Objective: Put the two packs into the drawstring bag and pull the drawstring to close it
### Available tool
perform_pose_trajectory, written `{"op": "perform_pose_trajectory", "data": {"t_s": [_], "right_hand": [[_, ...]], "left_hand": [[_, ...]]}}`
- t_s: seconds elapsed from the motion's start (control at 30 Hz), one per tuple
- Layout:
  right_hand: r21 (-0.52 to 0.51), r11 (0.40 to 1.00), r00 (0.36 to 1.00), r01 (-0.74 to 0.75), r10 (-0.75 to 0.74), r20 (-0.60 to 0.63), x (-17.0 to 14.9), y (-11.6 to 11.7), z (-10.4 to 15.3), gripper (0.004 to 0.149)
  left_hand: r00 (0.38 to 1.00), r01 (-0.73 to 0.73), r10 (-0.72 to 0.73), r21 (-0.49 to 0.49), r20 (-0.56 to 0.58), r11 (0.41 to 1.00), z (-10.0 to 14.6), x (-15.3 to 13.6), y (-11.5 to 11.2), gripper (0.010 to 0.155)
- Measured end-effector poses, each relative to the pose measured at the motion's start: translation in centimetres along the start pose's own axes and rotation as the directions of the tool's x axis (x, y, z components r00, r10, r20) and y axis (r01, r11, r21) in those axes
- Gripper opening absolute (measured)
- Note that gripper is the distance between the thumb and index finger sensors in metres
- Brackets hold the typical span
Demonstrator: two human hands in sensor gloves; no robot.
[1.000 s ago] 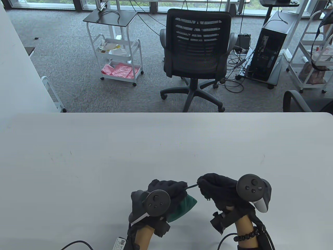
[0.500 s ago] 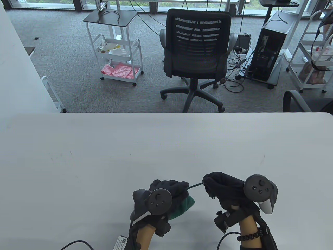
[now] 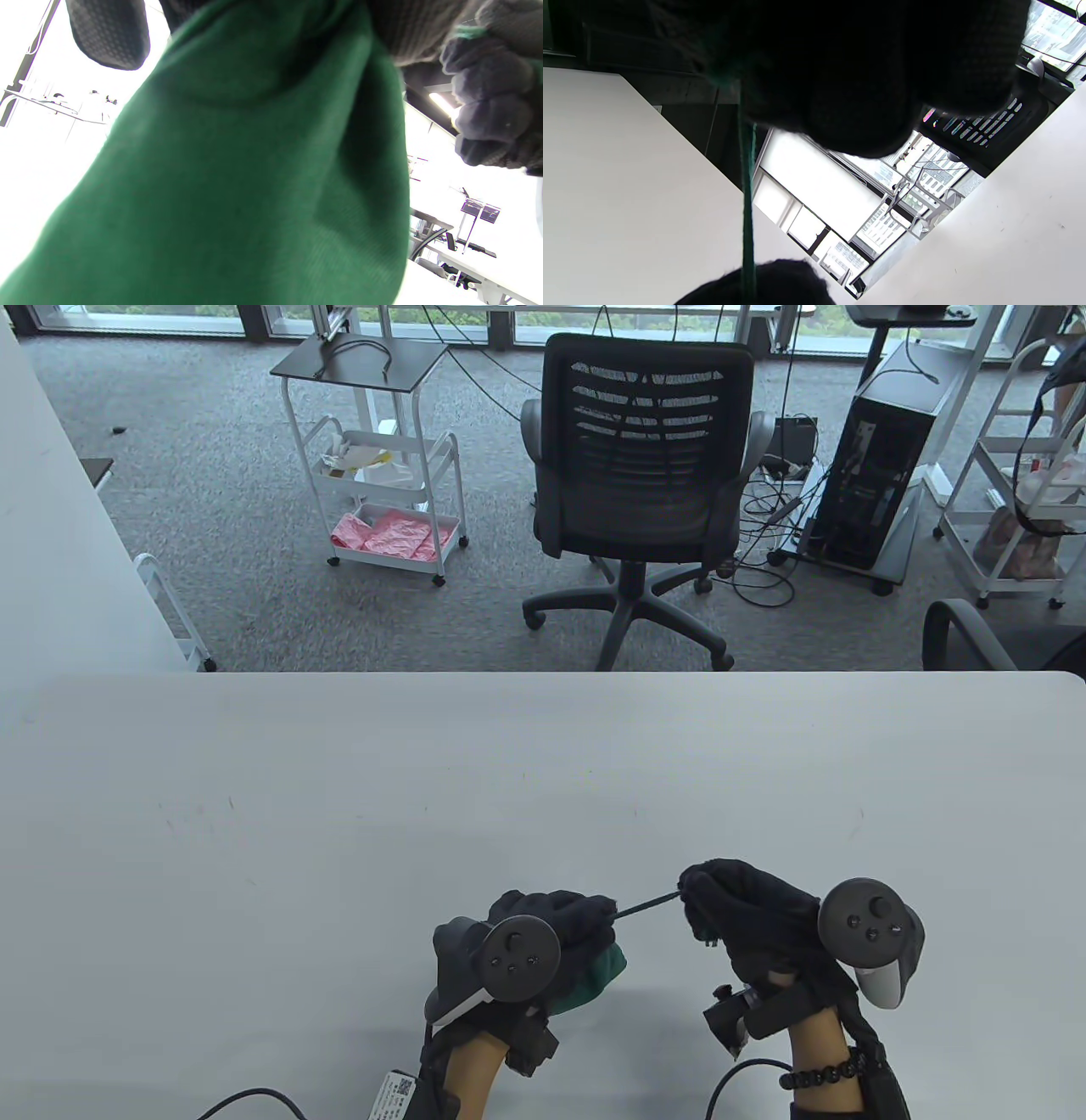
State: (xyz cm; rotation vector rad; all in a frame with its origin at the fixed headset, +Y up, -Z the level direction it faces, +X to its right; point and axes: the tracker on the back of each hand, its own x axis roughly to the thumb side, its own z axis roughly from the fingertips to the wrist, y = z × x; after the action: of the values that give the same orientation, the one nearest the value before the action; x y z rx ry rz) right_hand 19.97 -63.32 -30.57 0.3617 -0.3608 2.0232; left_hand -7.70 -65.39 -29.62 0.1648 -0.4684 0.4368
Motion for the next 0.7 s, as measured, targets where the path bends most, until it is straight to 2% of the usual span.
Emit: {"op": "perform_pose_trajectory", "data": {"t_s": [0.23, 0.5, 0.7], "right_hand": [[-0.039, 0.999, 0.999, -0.011, 0.012, 0.035, 0.5, -0.5, 0.1, 0.035], [-0.042, 0.999, 0.998, -0.033, 0.035, 0.053, 1.1, -0.4, 0.1, 0.035], [-0.017, 0.986, 0.983, -0.168, 0.169, 0.069, 1.5, 0.0, 0.0, 0.037]], "left_hand": [[1.0, 0.013, -0.013, 0.017, -0.015, 1.0, -0.1, -0.1, 0.1, 0.045], [1.0, 0.029, -0.029, -0.041, 0.0, 0.999, -0.1, 0.3, 0.2, 0.047], [1.0, 0.004, -0.003, 0.048, -0.024, 0.999, 0.5, -0.5, 1.0, 0.044]]}}
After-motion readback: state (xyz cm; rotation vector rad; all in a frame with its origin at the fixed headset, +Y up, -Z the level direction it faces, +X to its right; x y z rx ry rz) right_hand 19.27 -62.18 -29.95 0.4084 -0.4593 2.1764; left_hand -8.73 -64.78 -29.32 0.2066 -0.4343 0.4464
